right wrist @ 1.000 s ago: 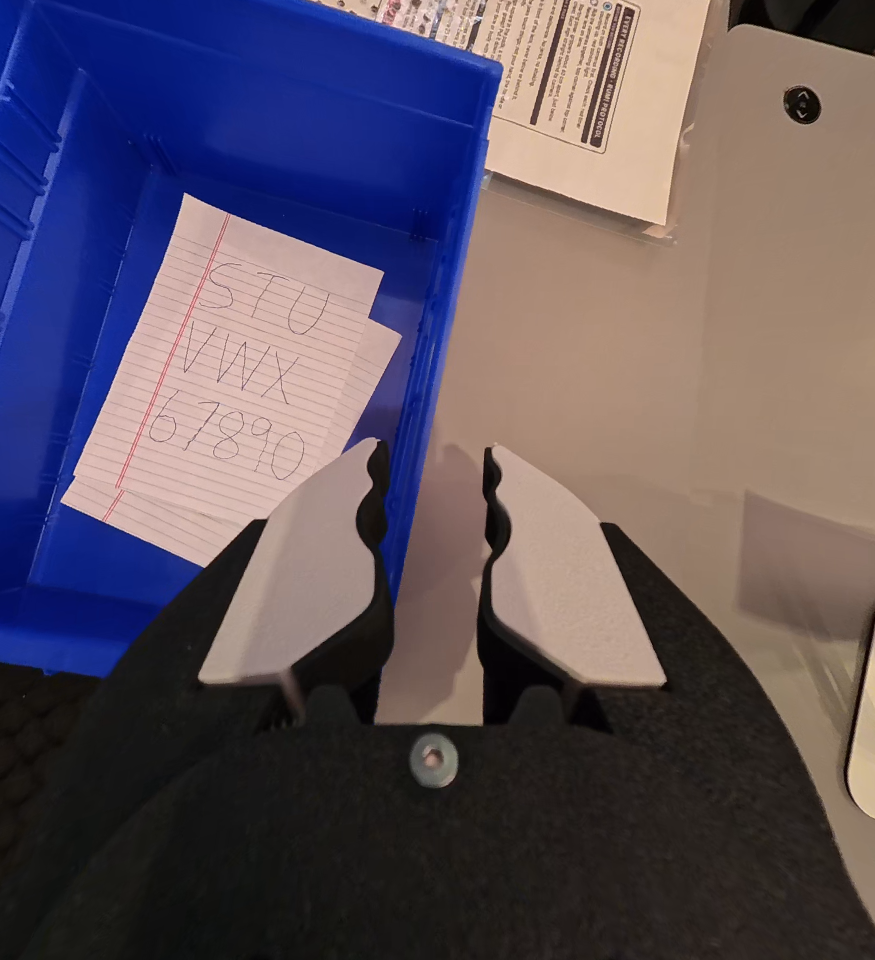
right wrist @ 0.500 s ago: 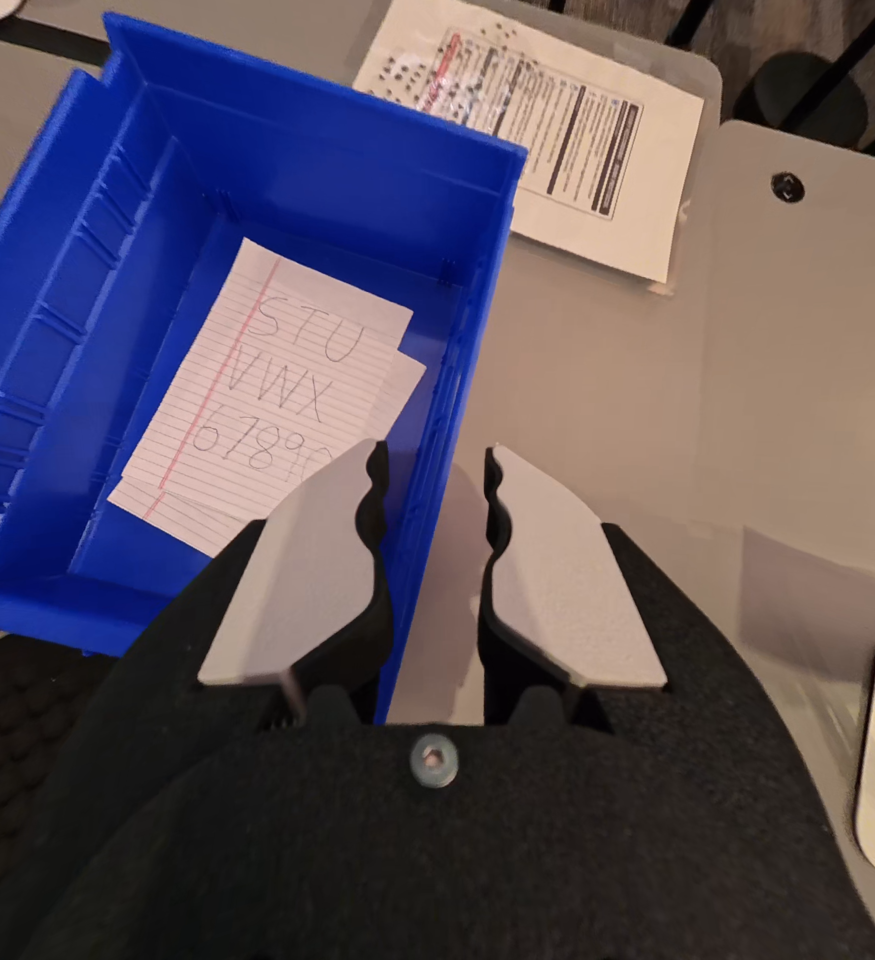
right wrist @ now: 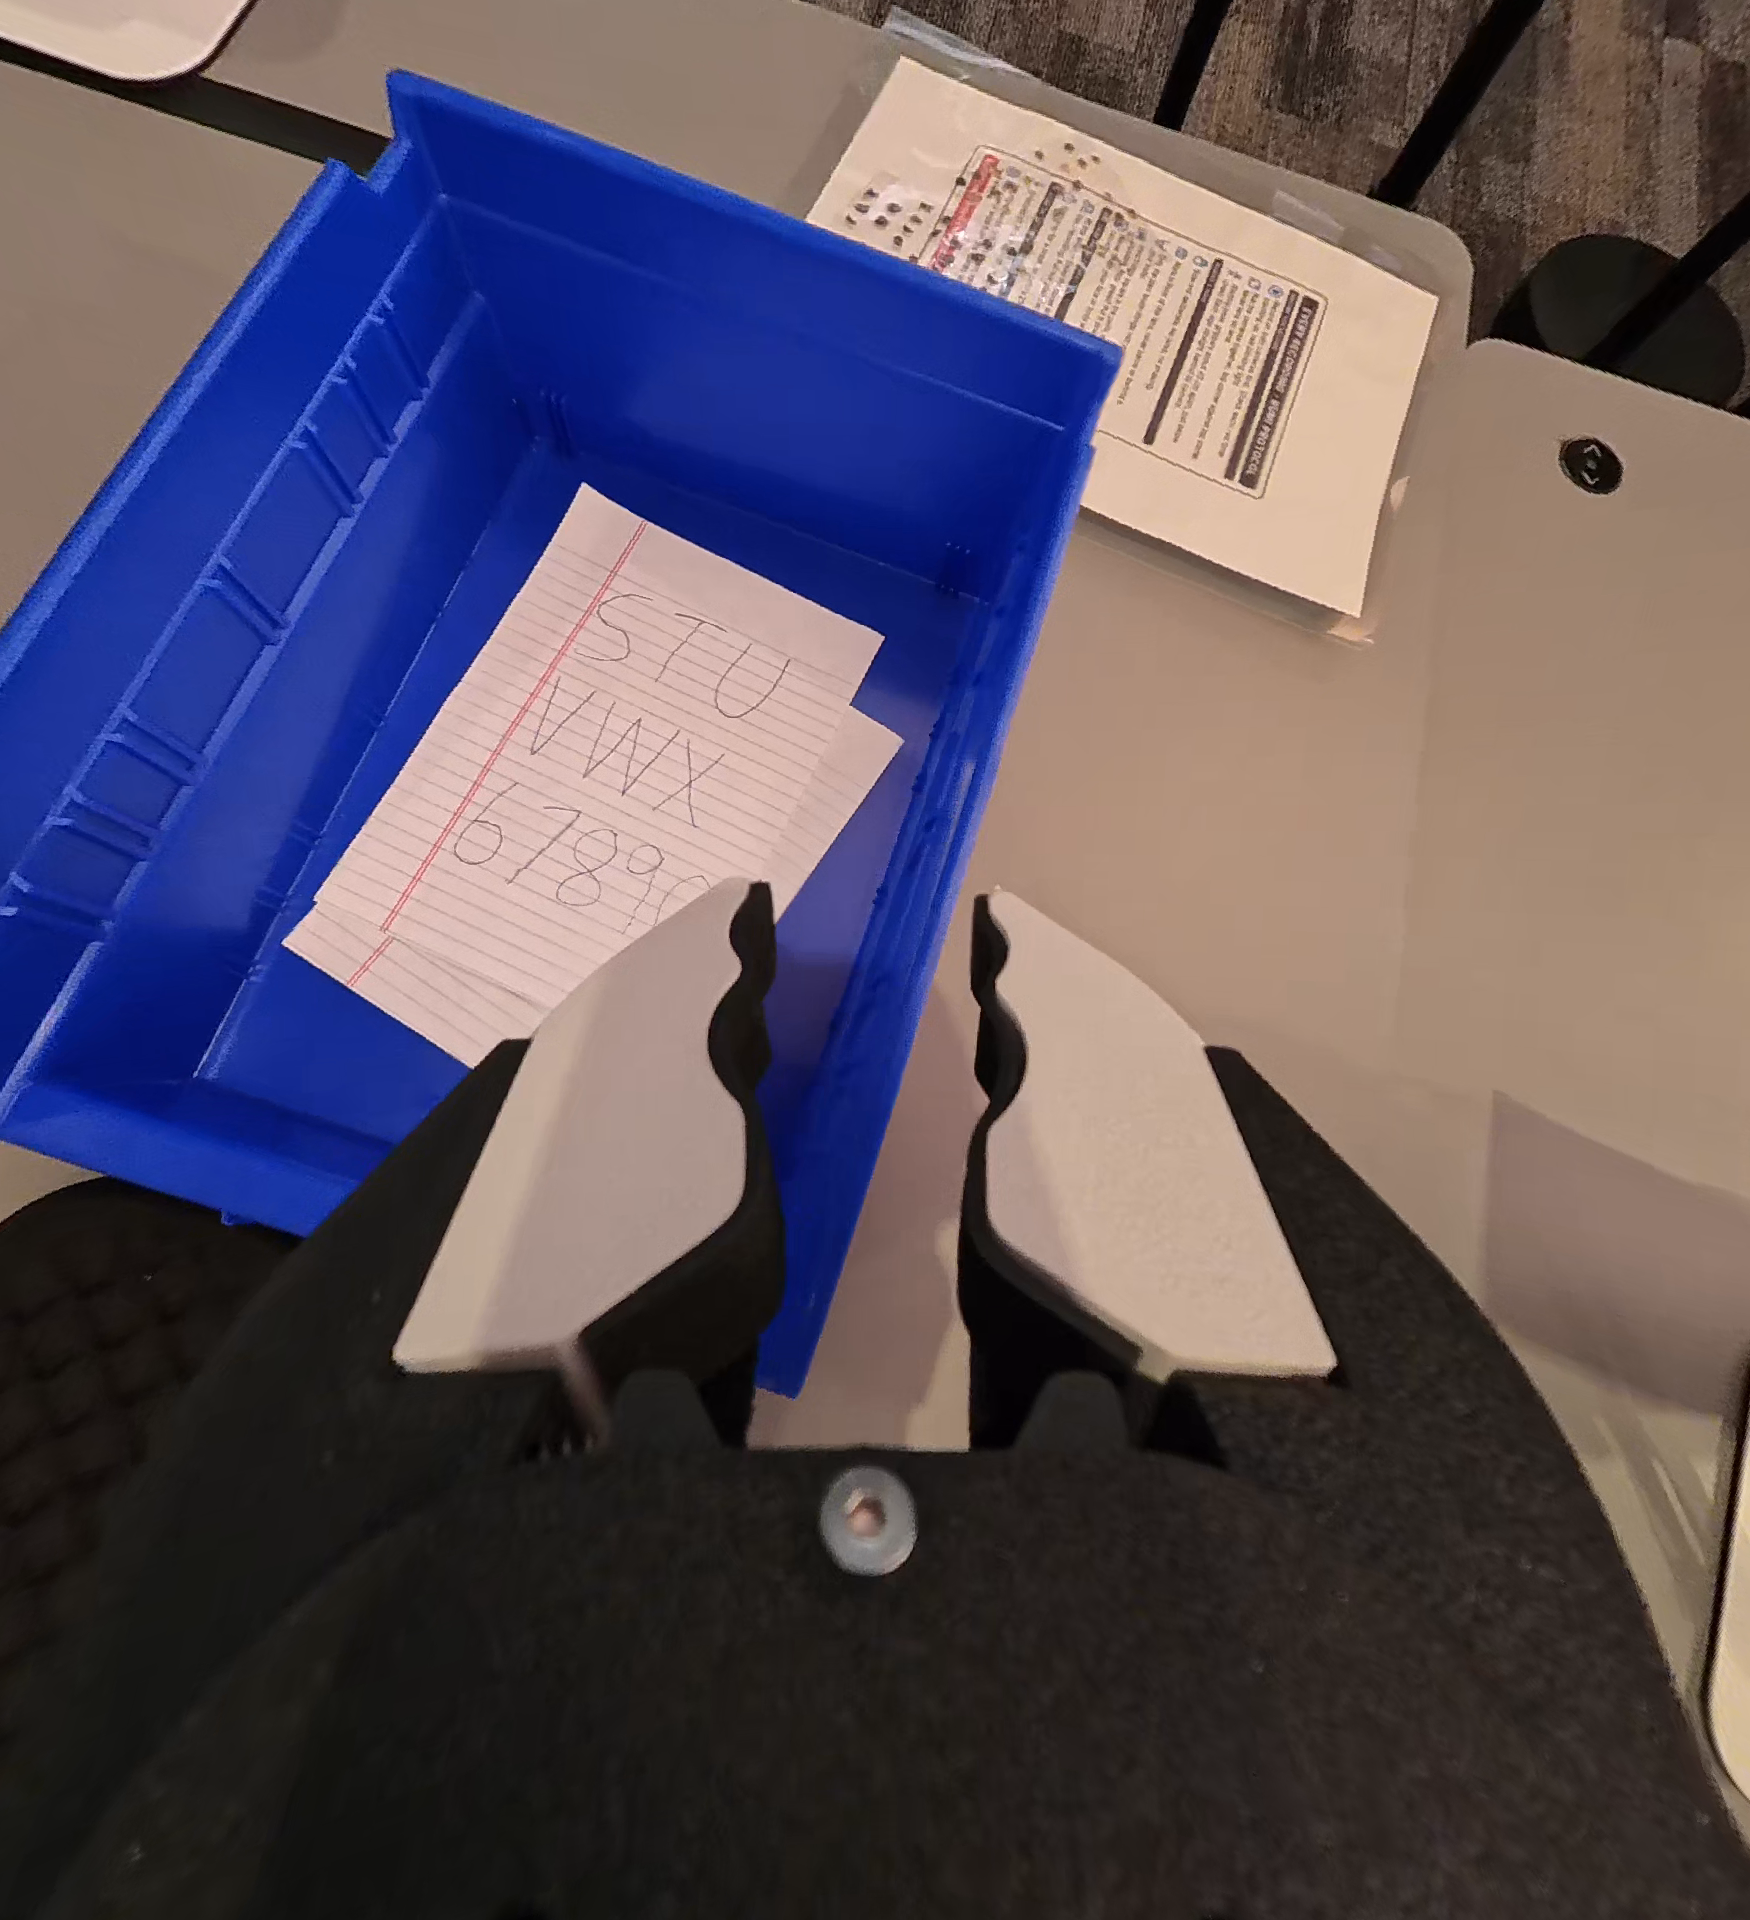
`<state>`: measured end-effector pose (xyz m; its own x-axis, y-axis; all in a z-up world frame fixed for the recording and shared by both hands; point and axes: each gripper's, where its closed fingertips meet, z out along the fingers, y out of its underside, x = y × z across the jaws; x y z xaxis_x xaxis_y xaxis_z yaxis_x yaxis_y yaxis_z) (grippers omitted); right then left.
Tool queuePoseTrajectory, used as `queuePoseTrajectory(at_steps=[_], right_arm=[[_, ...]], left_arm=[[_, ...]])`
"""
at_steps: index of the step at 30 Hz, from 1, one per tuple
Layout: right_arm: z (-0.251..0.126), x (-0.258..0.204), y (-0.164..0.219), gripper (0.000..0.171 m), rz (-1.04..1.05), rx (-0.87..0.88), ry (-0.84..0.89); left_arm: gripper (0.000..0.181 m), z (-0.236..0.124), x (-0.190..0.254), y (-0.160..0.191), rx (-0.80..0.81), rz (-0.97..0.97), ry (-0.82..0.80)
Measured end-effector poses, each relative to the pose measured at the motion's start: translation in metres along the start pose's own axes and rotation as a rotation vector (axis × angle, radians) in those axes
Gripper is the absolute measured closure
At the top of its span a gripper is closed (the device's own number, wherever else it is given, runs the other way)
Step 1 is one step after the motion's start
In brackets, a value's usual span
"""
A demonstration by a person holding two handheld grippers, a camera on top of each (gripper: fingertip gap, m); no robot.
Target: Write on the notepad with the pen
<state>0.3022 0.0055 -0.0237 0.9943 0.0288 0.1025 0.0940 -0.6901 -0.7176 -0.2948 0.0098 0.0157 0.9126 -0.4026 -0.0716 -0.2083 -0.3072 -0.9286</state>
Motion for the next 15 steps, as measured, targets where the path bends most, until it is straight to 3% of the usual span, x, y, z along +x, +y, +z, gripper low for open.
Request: queuePoseTrajectory(at_steps=[15], right_arm=[[-0.002,-0.017,0.004,0.128,-0.03,-0.029,0.023]], left_arm=[[0.094,0.0,-0.009,-0.005,0.039,0.011,-0.03]])
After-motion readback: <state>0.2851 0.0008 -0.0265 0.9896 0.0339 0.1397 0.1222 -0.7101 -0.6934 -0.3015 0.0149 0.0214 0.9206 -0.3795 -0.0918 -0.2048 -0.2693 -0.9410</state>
